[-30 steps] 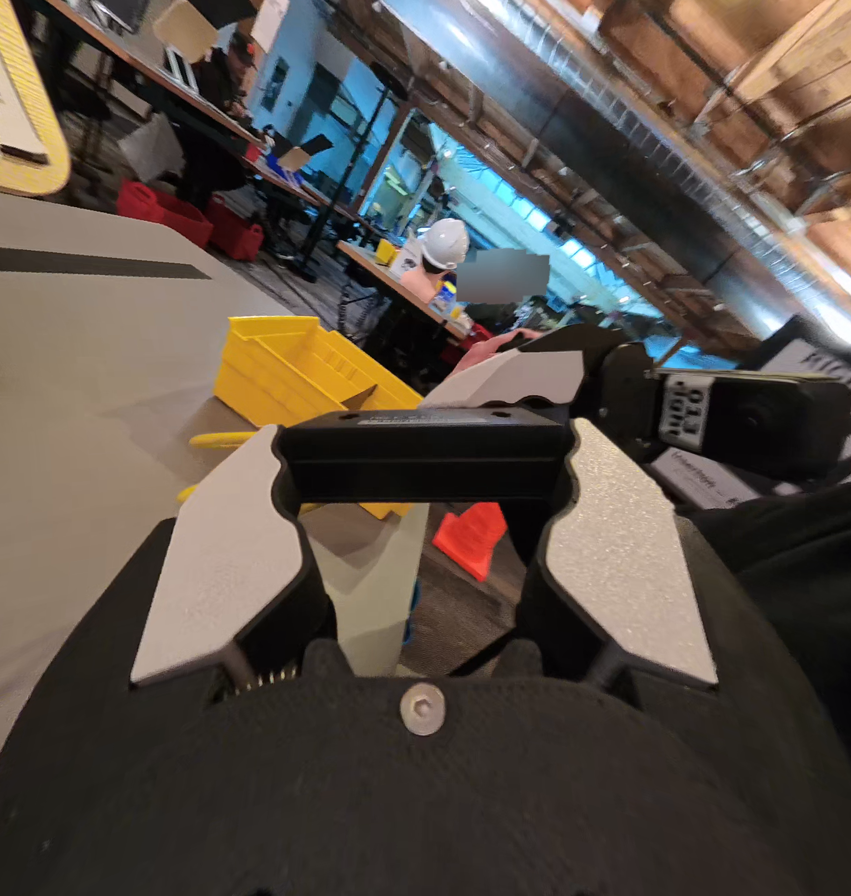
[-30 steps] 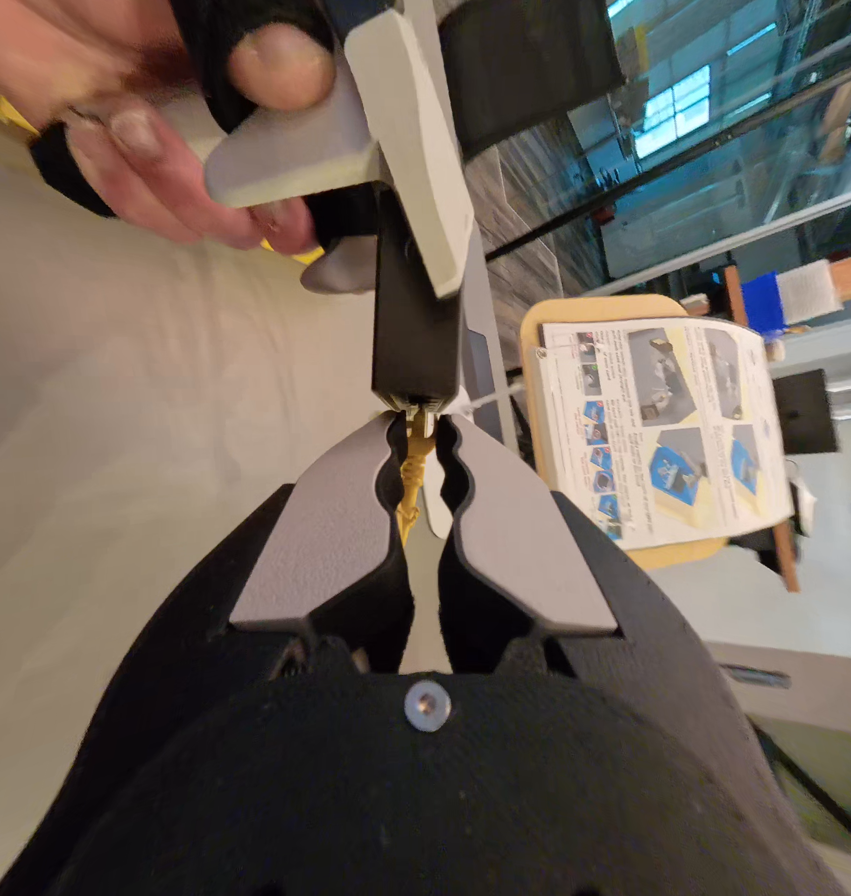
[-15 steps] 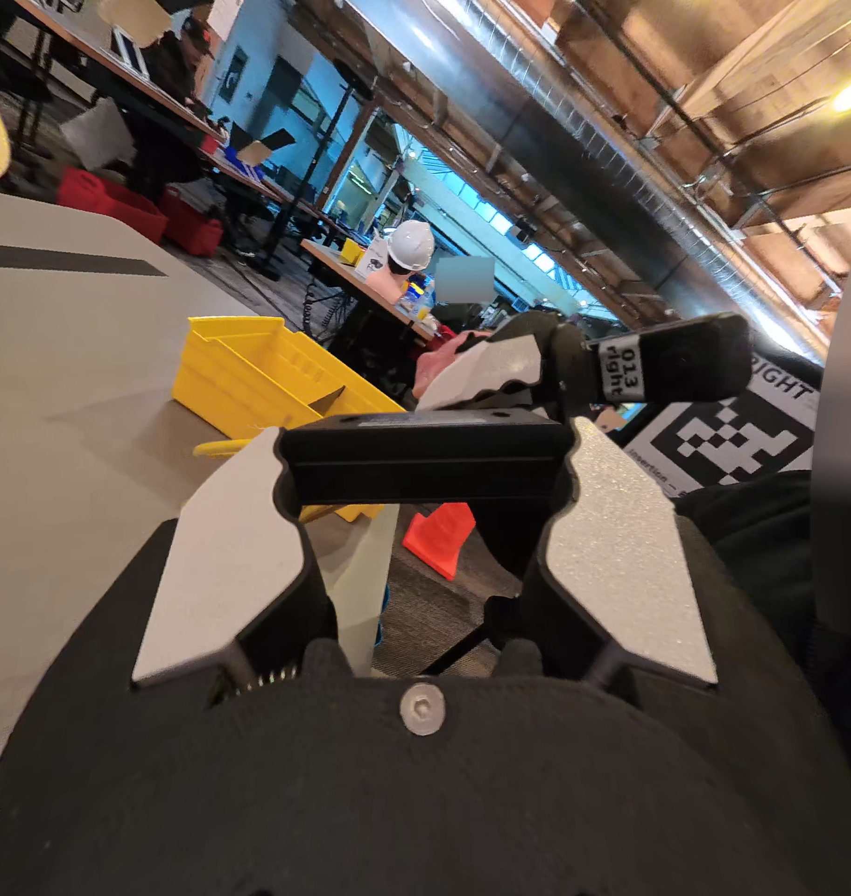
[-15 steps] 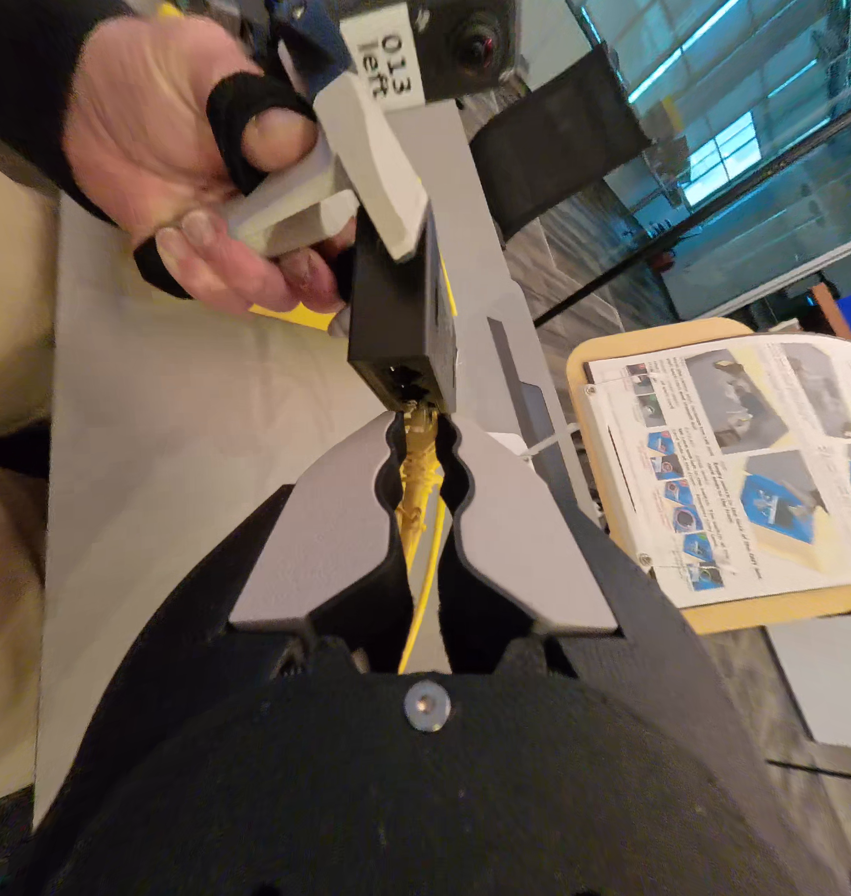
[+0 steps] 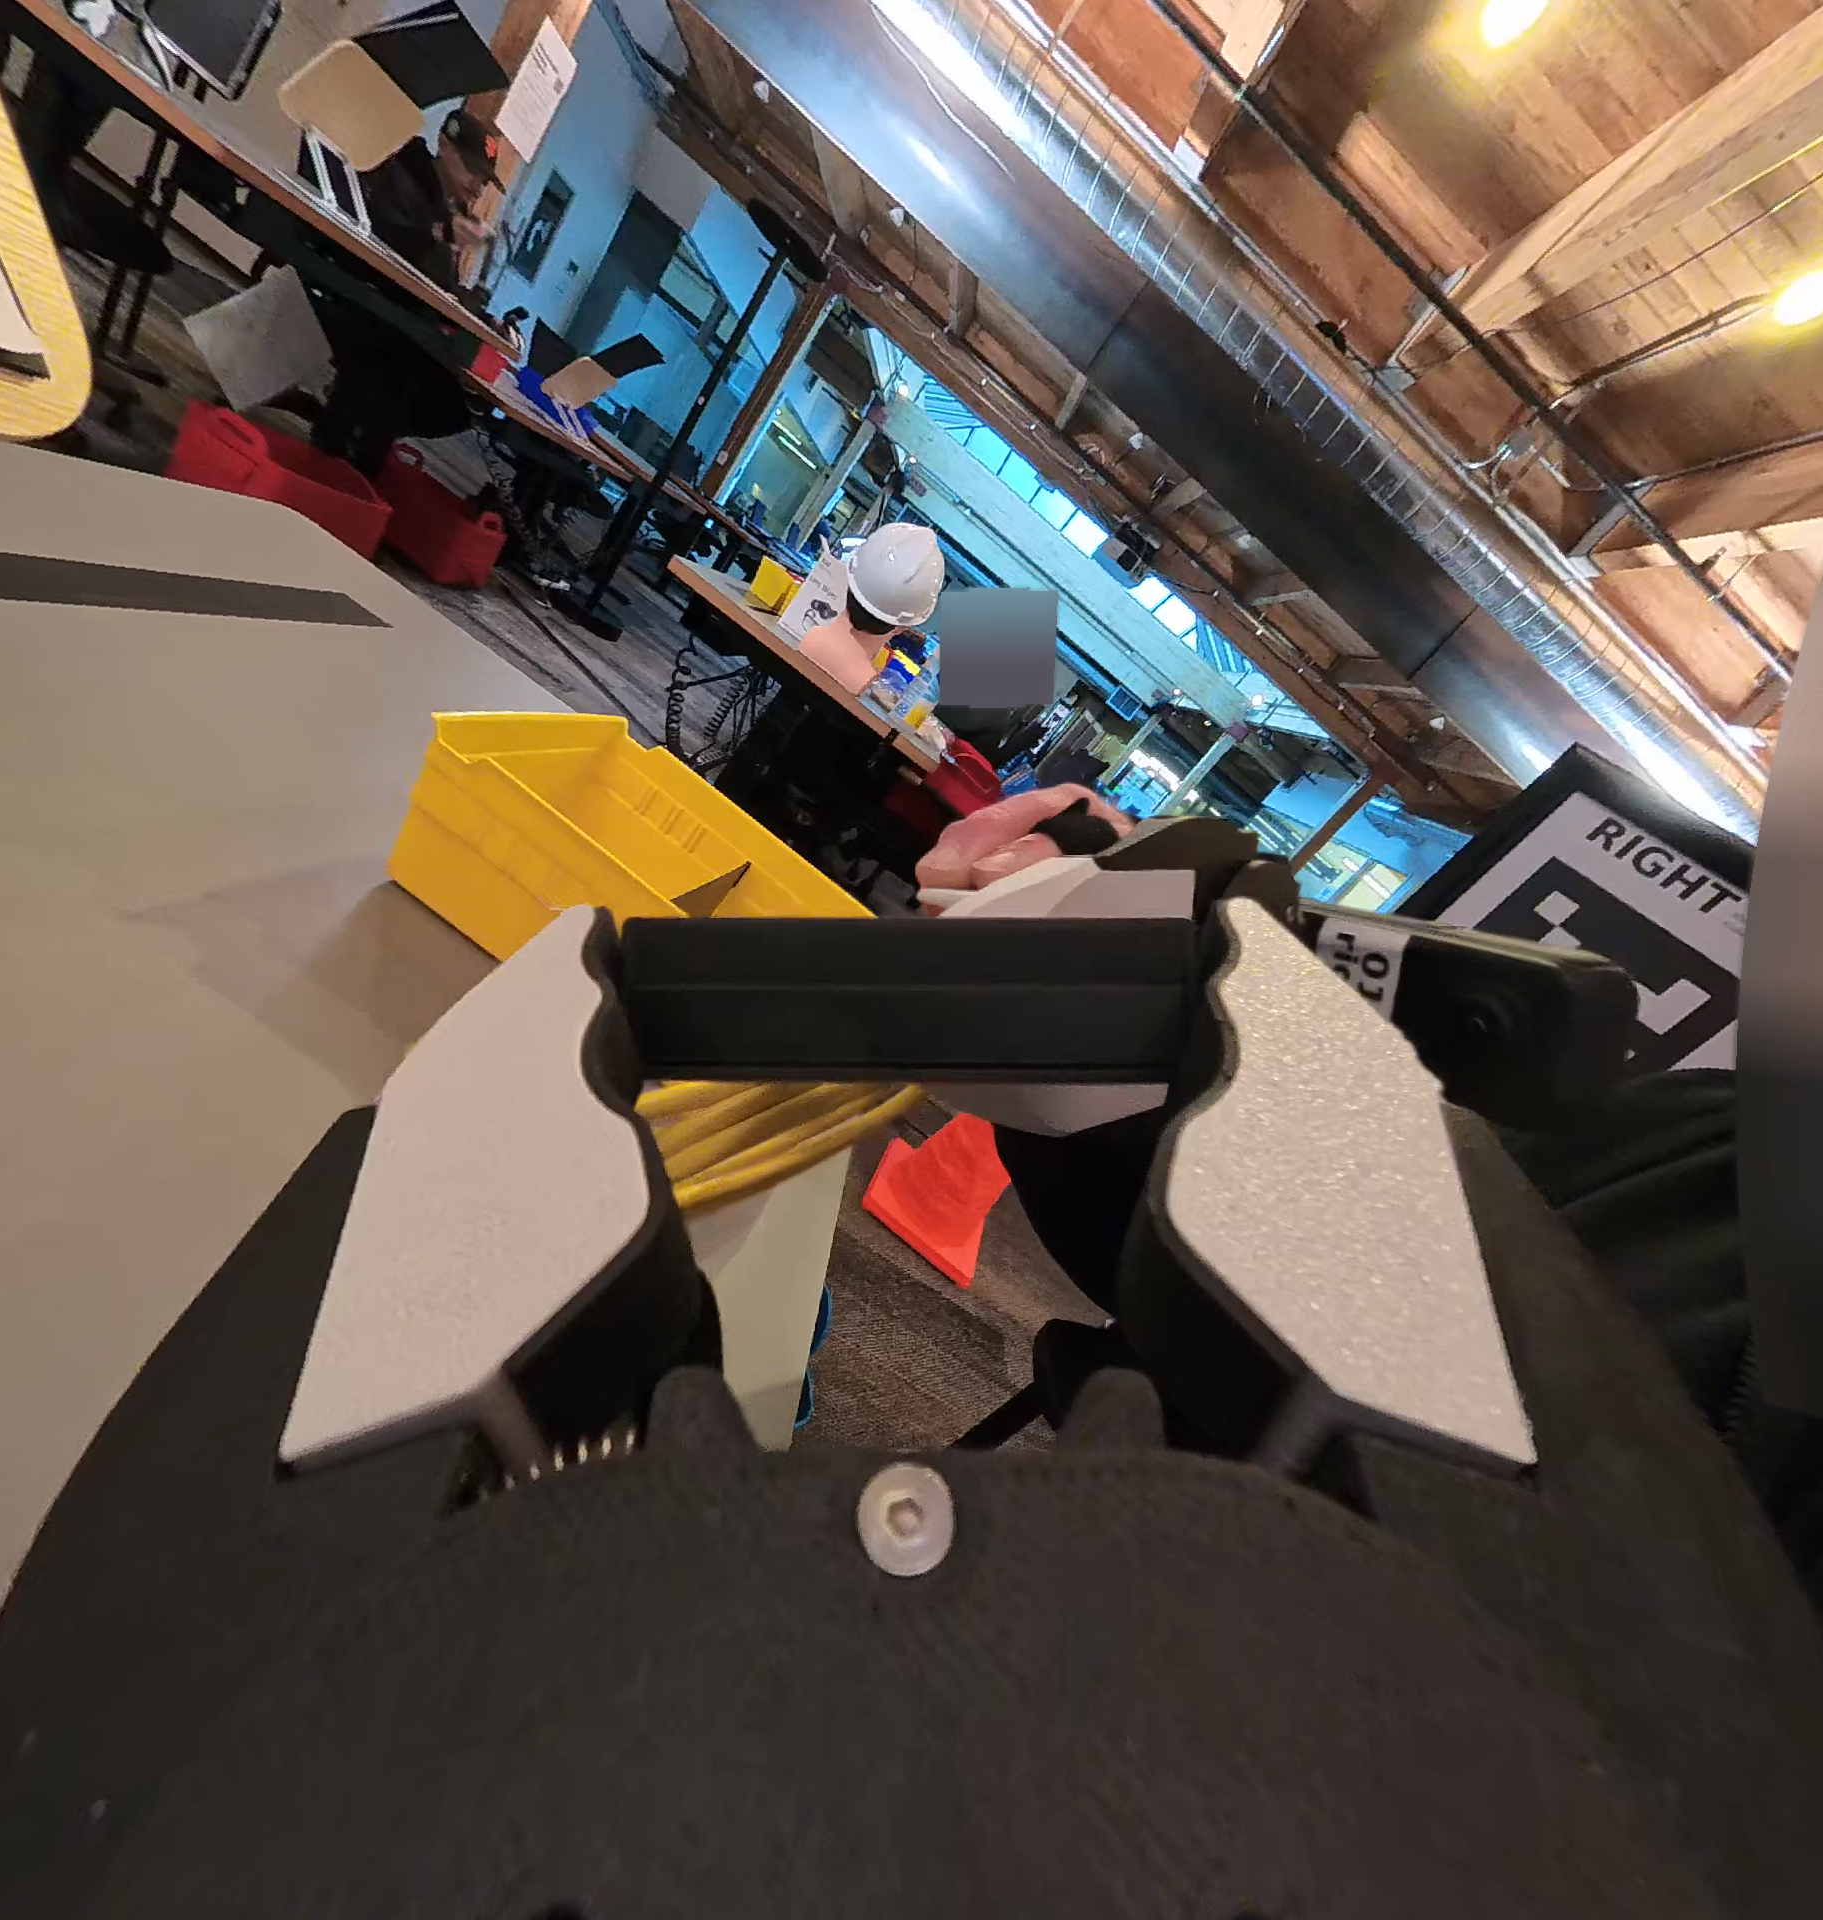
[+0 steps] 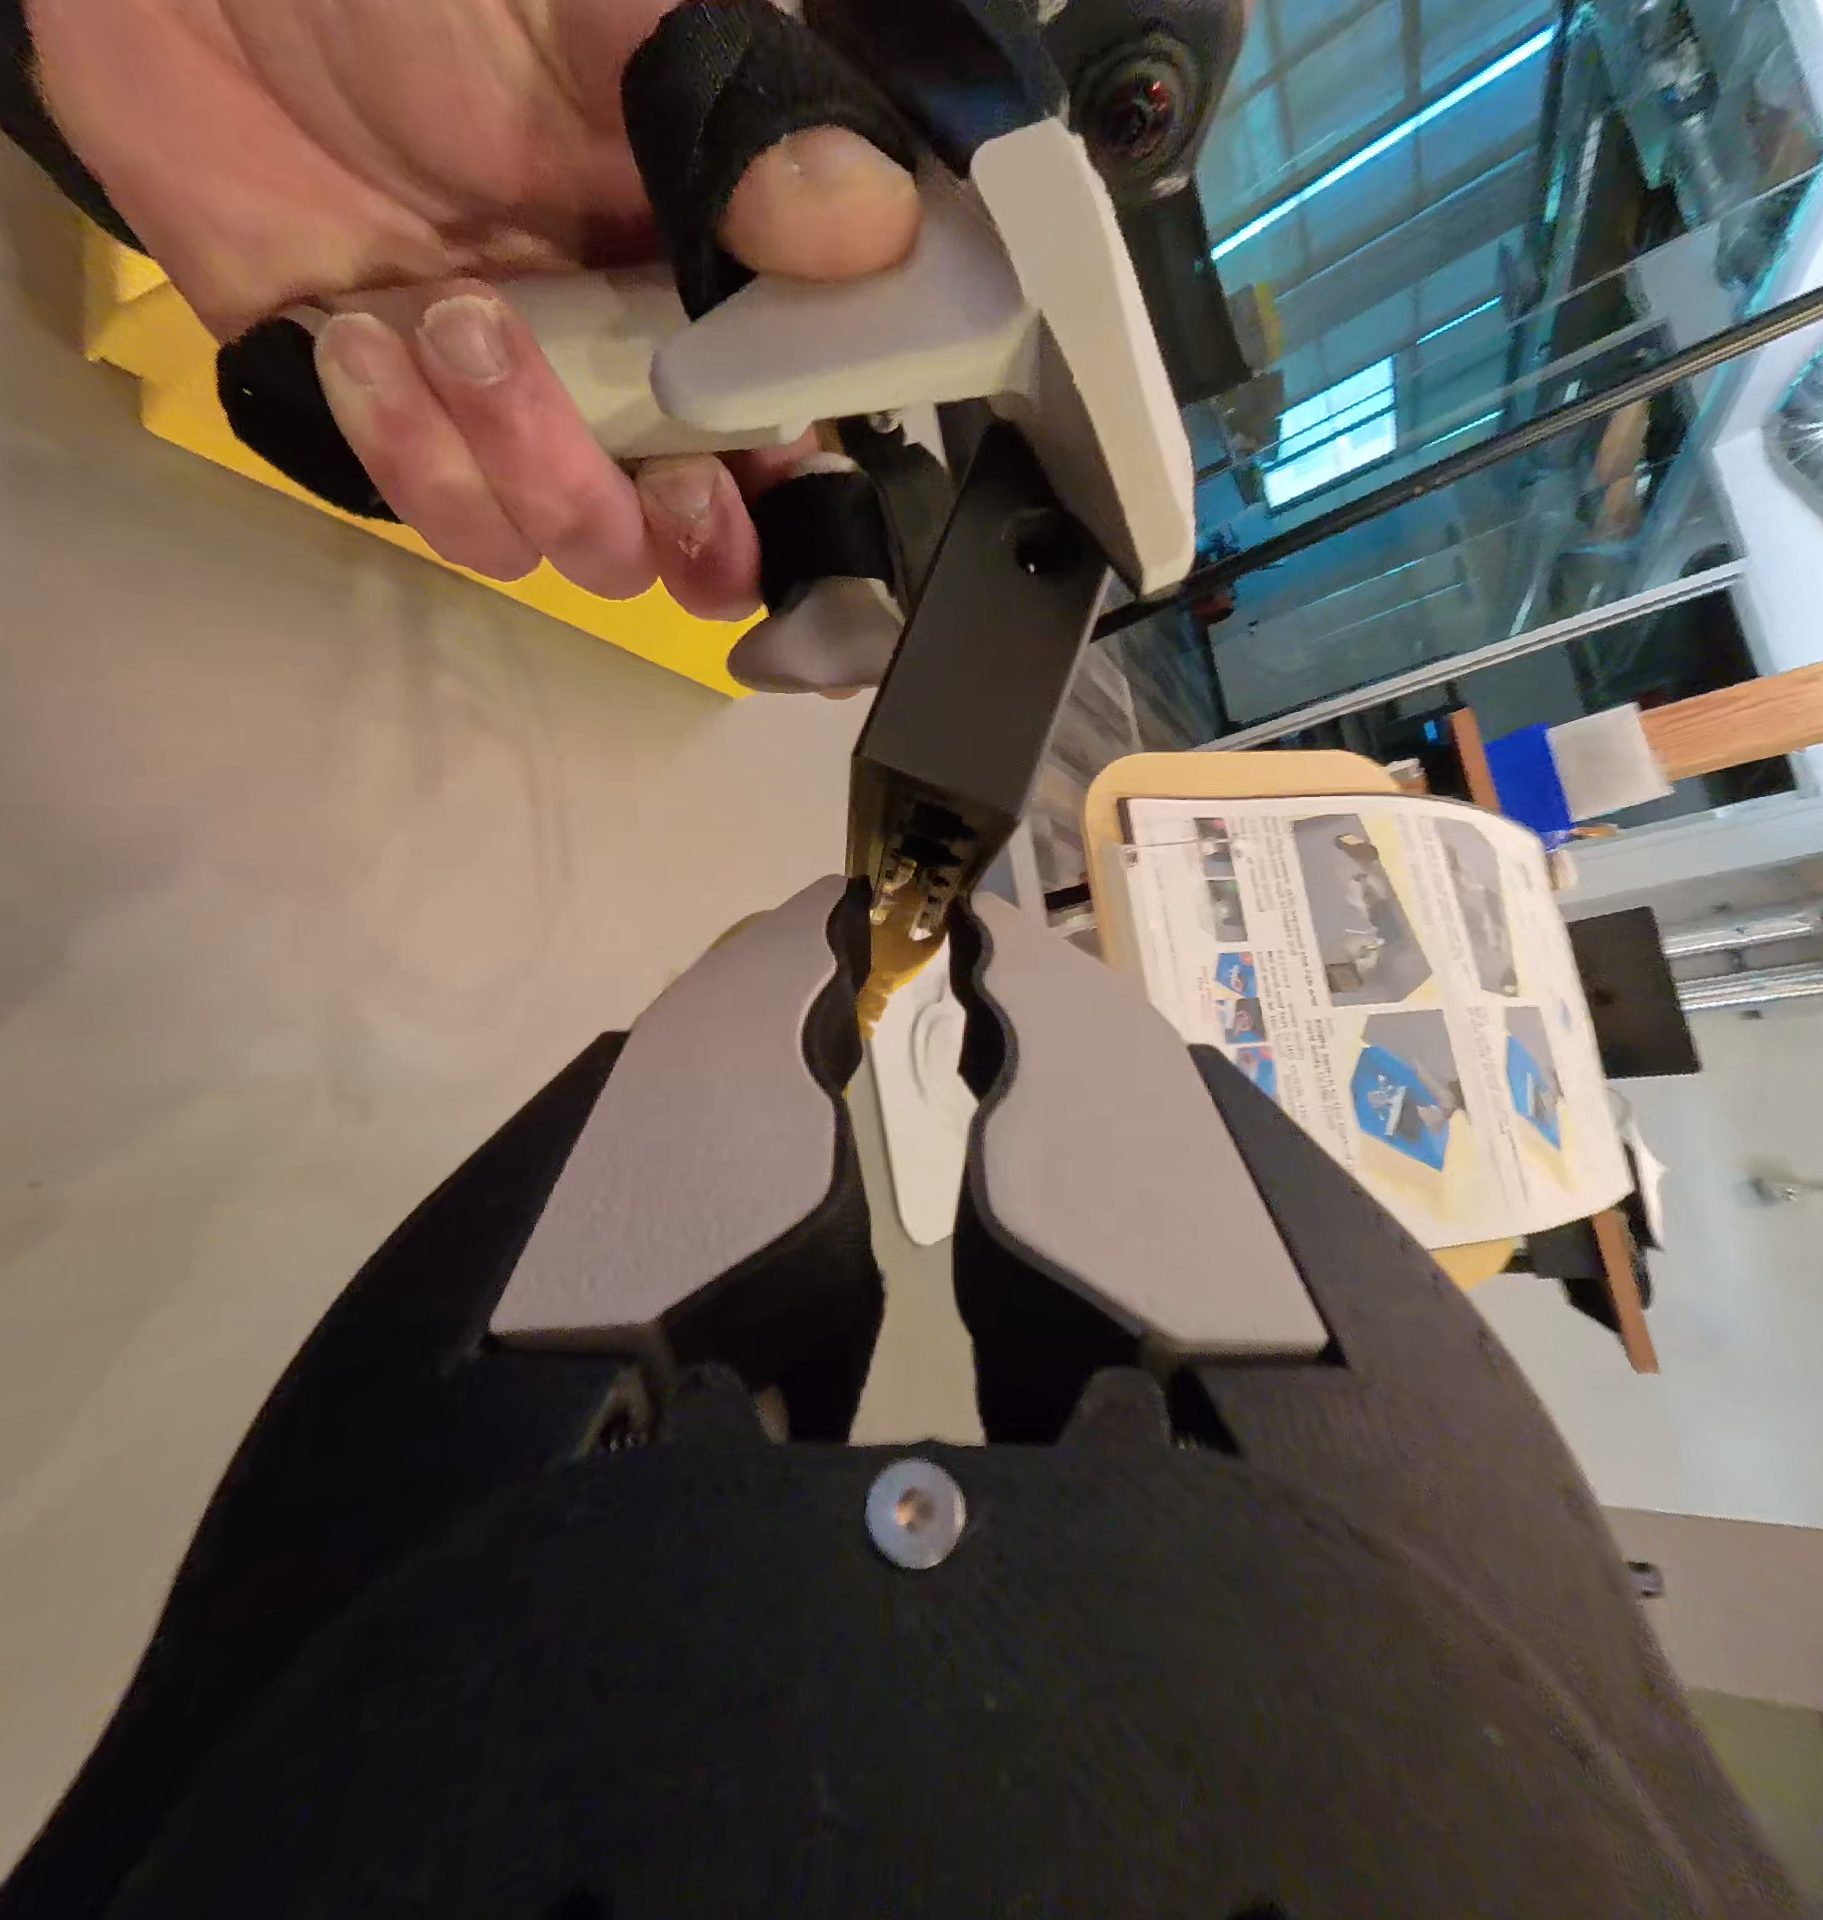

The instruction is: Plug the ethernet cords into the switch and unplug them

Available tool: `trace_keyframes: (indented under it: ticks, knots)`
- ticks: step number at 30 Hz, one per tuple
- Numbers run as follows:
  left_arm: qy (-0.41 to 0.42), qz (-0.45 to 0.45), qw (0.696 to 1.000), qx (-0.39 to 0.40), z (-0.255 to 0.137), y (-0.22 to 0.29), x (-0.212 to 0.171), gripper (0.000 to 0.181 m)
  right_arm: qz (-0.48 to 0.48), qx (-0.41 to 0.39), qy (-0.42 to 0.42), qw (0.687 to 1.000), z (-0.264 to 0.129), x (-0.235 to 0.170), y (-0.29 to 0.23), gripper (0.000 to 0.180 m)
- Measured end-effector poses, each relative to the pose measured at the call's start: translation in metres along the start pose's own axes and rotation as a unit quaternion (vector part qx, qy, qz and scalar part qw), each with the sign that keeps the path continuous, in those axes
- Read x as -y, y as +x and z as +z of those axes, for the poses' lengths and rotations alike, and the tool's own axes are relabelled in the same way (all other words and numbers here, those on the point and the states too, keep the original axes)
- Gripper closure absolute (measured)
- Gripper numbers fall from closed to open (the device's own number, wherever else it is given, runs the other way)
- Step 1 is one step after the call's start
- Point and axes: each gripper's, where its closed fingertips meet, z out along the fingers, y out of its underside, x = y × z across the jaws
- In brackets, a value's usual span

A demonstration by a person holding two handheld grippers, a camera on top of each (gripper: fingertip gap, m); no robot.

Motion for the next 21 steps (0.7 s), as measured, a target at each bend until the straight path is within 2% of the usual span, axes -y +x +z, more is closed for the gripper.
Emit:
trace_keyframes:
  ticks: [6, 14, 18, 21]
  knots:
    - [0.001, -0.01, 1.0, -0.004, 0.002, 0.001, -0.002, 0.078, -0.018, -0.026, -0.029, 0.999, -0.003, -0.002, 0.001, 0.167]
    - [0.015, -0.008, 1.0, 0.001, 0.002, 0.004, 0.002, 0.078, 0.023, -0.021, -0.027, 0.999, -0.005, 0.001, -0.001, 0.165]
    - [0.021, -0.018, 1.0, 0.011, -0.001, -0.002, 0.003, 0.079, 0.057, -0.01, -0.034, 0.998, -0.001, 0.0, -0.012, 0.151]
    - [0.017, -0.021, 1.0, 0.013, 0.0, -0.003, 0.001, 0.08, 0.073, 0.007, -0.025, 0.997, 0.003, 0.006, -0.027, 0.153]
